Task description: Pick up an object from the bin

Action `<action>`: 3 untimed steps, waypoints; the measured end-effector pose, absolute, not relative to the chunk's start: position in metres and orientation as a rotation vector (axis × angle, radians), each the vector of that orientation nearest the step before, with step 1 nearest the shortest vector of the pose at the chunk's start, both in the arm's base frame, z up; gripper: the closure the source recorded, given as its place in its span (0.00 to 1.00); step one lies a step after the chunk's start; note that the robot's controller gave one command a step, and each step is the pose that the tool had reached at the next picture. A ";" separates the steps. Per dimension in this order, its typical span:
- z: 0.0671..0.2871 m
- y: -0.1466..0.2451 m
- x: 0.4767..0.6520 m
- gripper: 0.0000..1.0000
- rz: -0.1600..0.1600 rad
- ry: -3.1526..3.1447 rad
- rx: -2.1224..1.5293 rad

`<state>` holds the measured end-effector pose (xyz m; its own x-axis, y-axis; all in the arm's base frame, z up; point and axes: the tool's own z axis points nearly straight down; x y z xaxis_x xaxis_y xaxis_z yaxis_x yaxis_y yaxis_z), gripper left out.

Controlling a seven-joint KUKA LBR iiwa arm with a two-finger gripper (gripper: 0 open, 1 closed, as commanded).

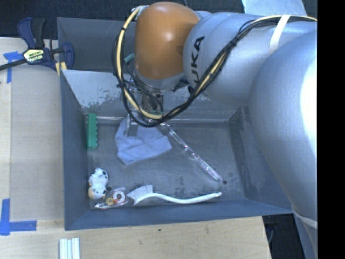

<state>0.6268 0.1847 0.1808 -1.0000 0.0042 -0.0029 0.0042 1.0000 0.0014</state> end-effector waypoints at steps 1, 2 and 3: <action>0.181 0.185 0.627 0.00 0.002 3.139 0.006; 0.208 0.131 0.599 0.00 0.001 3.111 -0.391; 0.140 0.164 0.616 0.00 0.003 3.123 -0.331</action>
Offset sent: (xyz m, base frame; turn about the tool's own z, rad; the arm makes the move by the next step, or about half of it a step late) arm -0.0298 -0.0526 0.0262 -0.2619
